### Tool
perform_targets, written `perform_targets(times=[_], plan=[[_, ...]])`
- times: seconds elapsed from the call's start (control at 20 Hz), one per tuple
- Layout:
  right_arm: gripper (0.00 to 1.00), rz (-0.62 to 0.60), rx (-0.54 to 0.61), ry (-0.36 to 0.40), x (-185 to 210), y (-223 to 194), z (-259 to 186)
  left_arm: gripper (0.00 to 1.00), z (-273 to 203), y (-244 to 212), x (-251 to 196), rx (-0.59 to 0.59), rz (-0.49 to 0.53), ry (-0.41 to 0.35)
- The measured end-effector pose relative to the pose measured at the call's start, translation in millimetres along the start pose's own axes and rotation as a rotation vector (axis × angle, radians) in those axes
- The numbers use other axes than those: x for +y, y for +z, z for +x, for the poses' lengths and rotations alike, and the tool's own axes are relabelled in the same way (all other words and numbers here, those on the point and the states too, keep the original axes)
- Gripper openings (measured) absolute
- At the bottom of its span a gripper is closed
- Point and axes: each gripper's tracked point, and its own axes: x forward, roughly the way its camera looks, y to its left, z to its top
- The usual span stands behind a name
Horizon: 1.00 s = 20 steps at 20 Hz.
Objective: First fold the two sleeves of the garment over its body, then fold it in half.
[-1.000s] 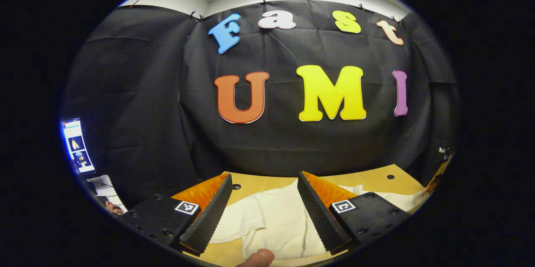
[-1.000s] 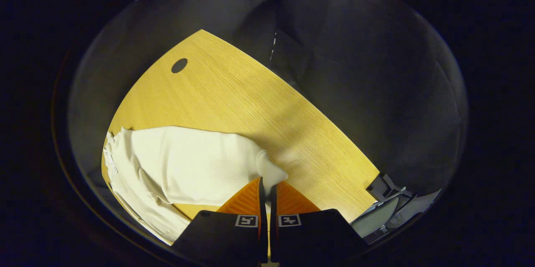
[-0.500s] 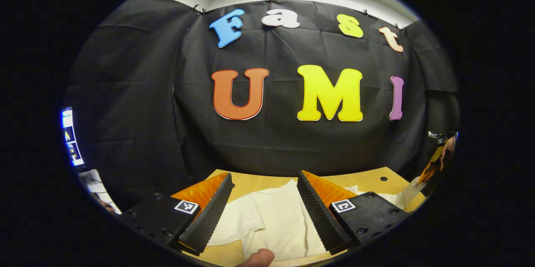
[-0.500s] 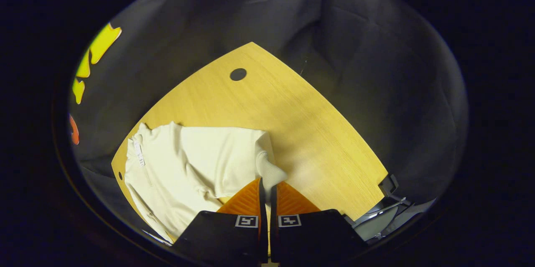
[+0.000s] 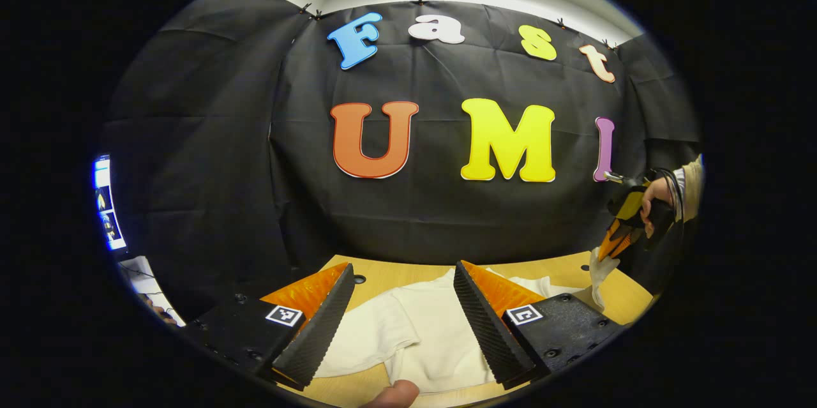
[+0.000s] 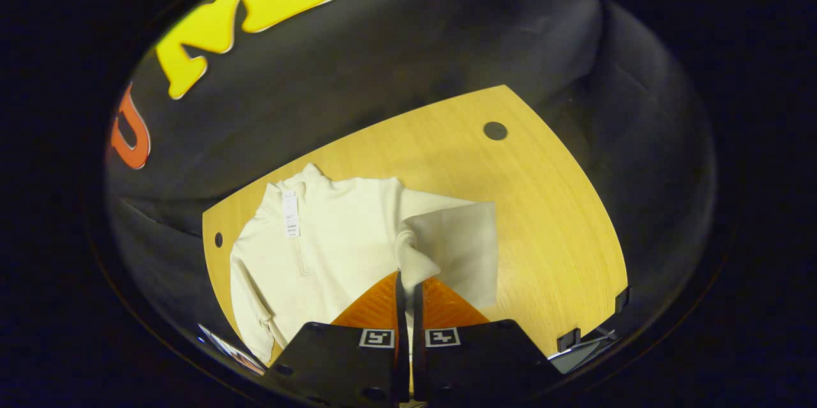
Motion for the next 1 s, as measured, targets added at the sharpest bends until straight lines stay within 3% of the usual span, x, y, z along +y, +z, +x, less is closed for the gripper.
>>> perform_targets(times=[0.4,0.7,1.0], plan=[[0.03,-0.320,-0.014,0.103,160.7,-32.3,13.1,1.00,0.2,-14.0,23.2,0.031,-0.030,0.031],[0.03,-0.433,0.022,0.224,256.7,-79.8,29.9,1.00,1.0,-23.6,29.2,0.037,-0.037,0.011],[0.03,-0.459,0.082,0.301,335.2,-124.1,58.1,1.00,-0.5,-49.5,29.3,0.068,0.012,-0.020]])
